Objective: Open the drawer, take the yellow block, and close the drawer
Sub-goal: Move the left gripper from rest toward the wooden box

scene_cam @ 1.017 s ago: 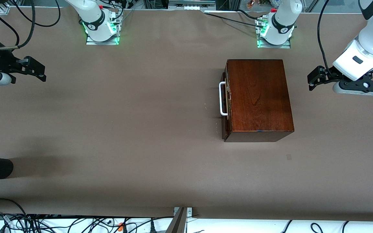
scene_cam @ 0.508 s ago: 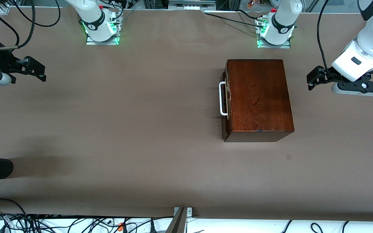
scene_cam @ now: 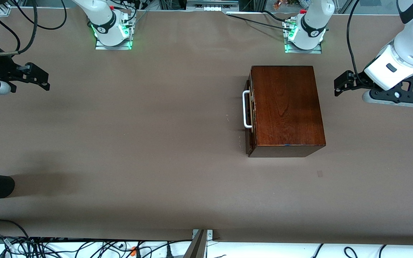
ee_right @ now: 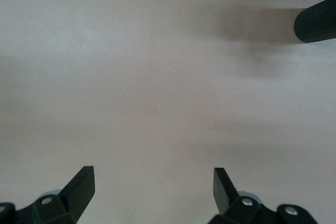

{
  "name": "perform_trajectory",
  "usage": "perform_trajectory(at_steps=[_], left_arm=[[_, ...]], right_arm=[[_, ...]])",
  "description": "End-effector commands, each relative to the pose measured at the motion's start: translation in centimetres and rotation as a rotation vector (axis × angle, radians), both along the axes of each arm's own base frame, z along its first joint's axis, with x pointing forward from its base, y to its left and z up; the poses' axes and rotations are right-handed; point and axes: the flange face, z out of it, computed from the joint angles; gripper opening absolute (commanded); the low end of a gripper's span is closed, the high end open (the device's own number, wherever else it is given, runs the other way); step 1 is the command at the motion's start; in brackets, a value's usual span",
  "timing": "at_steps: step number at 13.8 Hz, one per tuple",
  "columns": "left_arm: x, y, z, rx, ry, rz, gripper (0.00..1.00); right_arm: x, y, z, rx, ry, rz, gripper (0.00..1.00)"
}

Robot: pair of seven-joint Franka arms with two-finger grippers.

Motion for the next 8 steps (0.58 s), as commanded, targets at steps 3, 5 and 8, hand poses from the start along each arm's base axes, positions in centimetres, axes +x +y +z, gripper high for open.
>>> perform_trajectory(at_steps=[3, 5, 8], left_arm=[[0.5, 0.3, -0.1, 0.003, 0.026, -0.001, 1.00], [0.1, -0.4, -0.4, 0.008, 0.050, -0.018, 1.00], [-0.6, -4.1, -1.3, 0.006, 0.091, -0.074, 1.00]], right_arm=[[0.2, -0.2, 0.2, 0.004, -0.003, -0.005, 1.00], [0.2, -0.2, 0.2, 0.004, -0.003, -0.005, 1.00], [0.2, -0.1, 0.2, 0.010, -0.002, -0.003, 1.00]])
